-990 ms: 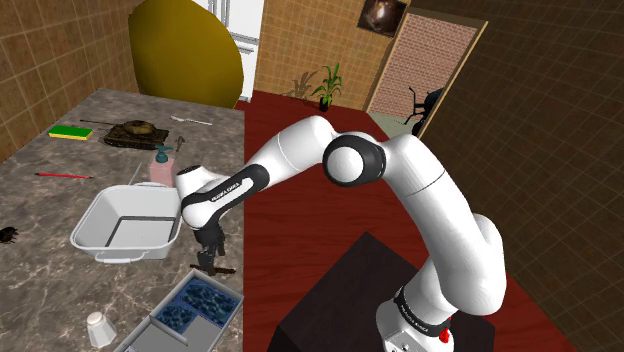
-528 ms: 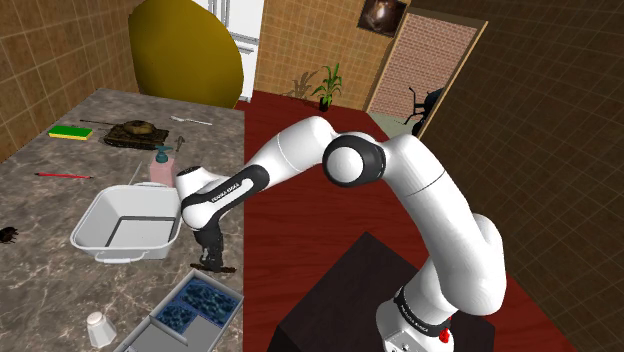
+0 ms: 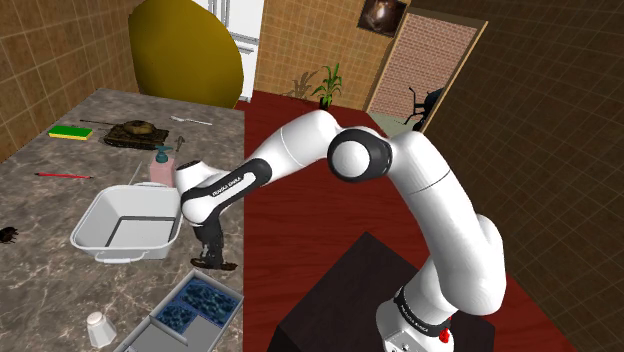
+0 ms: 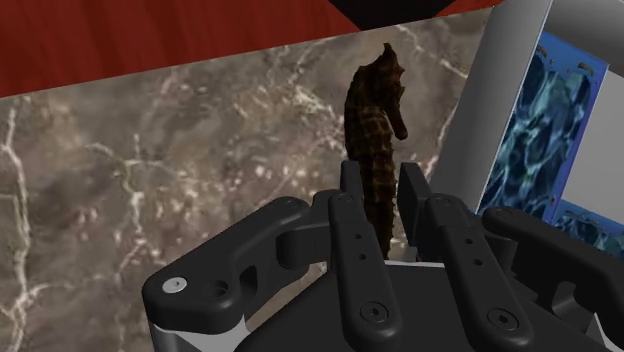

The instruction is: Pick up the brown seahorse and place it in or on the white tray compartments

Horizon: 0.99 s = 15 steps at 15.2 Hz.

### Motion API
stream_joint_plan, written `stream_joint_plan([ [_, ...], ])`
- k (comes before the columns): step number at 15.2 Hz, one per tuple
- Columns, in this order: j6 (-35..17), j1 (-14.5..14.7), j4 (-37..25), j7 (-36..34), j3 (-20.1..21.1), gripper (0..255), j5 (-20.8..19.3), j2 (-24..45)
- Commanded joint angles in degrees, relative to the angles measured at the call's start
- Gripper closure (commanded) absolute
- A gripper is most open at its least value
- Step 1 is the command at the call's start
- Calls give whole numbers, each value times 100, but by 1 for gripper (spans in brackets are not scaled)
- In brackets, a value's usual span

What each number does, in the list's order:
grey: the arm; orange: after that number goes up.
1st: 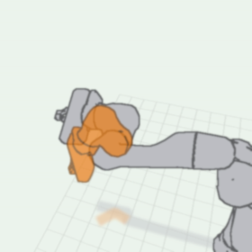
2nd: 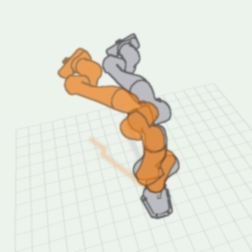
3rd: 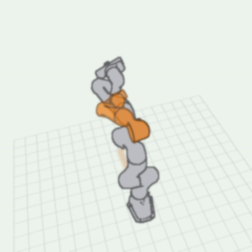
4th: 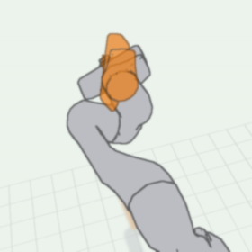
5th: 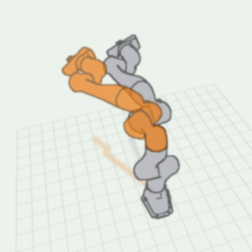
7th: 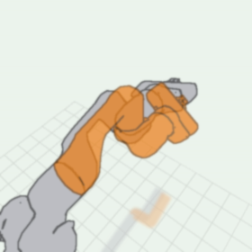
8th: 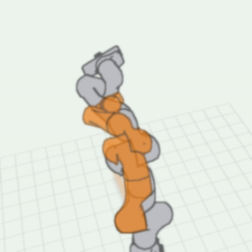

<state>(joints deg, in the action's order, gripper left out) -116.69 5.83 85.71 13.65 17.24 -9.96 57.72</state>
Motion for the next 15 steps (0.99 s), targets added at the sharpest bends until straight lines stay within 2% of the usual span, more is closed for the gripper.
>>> stream_joint_plan([
  [1,67,-20,60,-2,23,255,19,-125],
  [15,572,-165,418,-9,193,255,176,-989],
])
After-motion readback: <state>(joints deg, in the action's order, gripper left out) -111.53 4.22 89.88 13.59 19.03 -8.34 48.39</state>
